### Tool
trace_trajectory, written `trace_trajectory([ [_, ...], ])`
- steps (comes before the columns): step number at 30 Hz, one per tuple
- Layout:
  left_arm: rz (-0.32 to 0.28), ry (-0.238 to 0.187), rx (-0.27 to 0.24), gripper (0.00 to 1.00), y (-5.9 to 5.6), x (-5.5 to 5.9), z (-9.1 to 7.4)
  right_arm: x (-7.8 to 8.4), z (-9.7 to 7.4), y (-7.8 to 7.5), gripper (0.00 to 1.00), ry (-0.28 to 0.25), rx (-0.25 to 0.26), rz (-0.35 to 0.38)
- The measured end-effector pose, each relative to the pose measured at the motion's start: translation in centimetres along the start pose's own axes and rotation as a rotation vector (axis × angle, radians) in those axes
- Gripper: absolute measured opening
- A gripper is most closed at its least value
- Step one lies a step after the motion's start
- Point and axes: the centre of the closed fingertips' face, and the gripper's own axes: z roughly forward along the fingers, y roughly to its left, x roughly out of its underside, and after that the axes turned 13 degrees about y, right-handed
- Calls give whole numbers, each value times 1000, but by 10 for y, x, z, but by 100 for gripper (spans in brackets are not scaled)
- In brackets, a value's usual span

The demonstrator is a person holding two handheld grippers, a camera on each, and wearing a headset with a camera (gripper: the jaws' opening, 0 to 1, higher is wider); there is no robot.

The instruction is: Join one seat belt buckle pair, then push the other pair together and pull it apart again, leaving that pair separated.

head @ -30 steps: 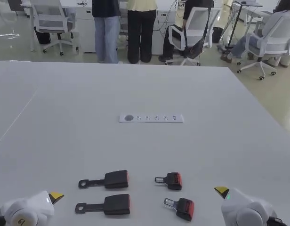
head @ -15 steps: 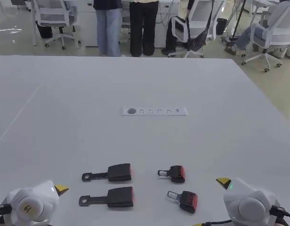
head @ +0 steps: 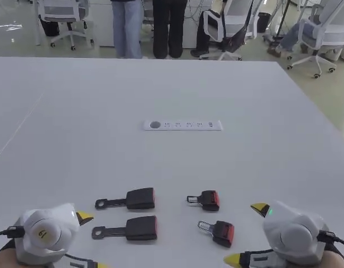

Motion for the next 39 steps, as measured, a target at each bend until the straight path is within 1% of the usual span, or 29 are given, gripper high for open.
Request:
trace_trajectory([
  [2, 18, 3, 5, 74, 0, -6, 3, -2, 2, 0, 75, 4, -6, -16],
  [4, 38, 10, -1, 73, 2, -10, 5, -4, 4, 0, 72, 5, -10, -30],
  [6, 58, -1, 5, 71, 2, -17, 7, -6, 7, 1, 70, 9, -15, -49],
  [7, 61, 1, 11, 70, 3, -19, 9, -7, 9, 1, 69, 11, -20, -57],
  [10, 76, 14, 23, 68, 3, -22, 16, -8, 14, 2, 65, 18, -31, -73],
  [12, 85, 18, 35, 66, 2, -23, 20, -8, 18, 3, 60, 27, -46, -82],
  [14, 103, 28, 32, 66, 3, -23, 25, -7, 22, 3, 55, 38, -58, -88],
  [18, 106, 36, 36, 61, 7, -28, 35, -6, 27, 4, 51, 51, -77, -100],
  [20, 100, 37, 36, 61, 9, -32, 40, -3, 30, 5, 47, 60, -100, -106],
  [22, 101, 35, 43, 60, 9, -35, 44, -1, 32, 5, 47, 66, -99, -107],
  [23, 120, 33, 42, 59, 9, -38, 46, -1, 34, 3, 48, 69, -96, -108],
  [24, 146, 40, 51, 57, 8, -39, 50, 0, 36, 2, 49, 72, -94, -106],
  [25, 153, 51, 60, 55, 7, -39, 52, 1, 37, 1, 49, 77, -99, -104],
  [27, 176, 66, 54, 54, 8, -41, 57, 3, 41, 2, 46, 86, -118, -103],
  [32, 177, 68, 68, 50, 12, -47, 63, 2, 49, 3, 40, 98, -147, -106],
  [33, 189, 63, 71, 50, 12, -49, 65, 2, 51, 3, 39, 102, -156, -112],
  [35, 193, 71, 82, 49, 13, -50, 69, 1, 53, 2, 38, 106, -163, -118],
  [38, 212, 79, 104, 49, 11, -52, 73, 1, 57, 1, 37, 115, -178, -122],
  [39, 222, 80, 118, 49, 8, -52, 75, 2, 58, 1, 36, 121, -187, -124],
])
